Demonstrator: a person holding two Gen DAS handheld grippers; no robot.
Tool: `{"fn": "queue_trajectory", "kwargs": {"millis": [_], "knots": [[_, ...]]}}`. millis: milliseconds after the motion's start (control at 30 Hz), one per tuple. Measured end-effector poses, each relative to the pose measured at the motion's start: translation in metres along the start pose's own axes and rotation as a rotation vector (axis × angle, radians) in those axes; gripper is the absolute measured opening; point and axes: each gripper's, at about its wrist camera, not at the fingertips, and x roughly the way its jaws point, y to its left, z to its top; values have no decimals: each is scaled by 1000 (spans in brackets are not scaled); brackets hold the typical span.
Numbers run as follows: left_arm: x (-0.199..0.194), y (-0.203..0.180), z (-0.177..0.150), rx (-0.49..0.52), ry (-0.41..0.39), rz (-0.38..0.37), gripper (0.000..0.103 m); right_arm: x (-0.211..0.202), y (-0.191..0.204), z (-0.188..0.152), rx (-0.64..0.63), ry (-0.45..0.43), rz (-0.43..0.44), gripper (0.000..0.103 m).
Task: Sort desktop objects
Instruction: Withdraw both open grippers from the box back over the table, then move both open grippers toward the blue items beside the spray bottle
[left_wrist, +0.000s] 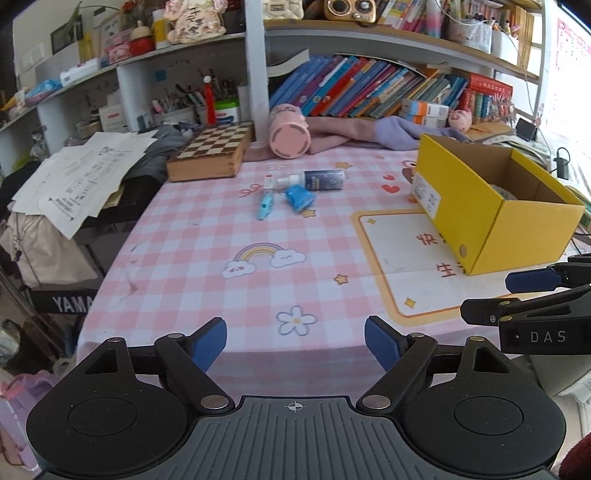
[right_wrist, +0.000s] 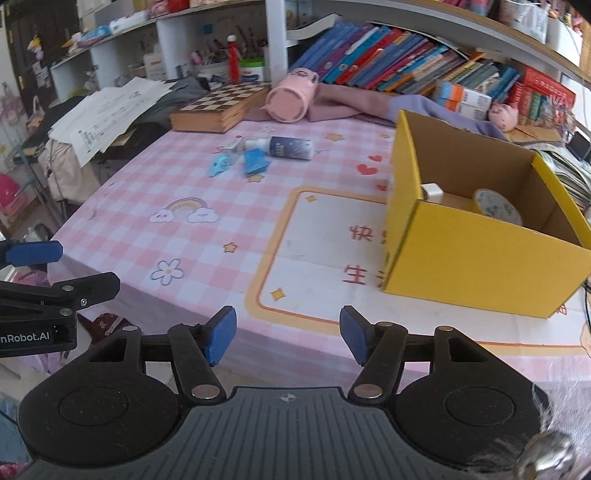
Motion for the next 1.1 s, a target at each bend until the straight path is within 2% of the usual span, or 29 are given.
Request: {"fn": "queue_trajectory", "kwargs": {"millis": [333, 667, 1100], "knots": [[-1, 15, 4, -11, -13, 21, 88, 3, 20, 11, -55, -15, 25, 62], [11, 16, 13, -21, -41, 15, 88, 14, 18, 26, -73, -44, 17, 64], [62, 35, 50, -24, -22, 55, 88, 71, 16, 84, -91, -60, 56, 63]]}}
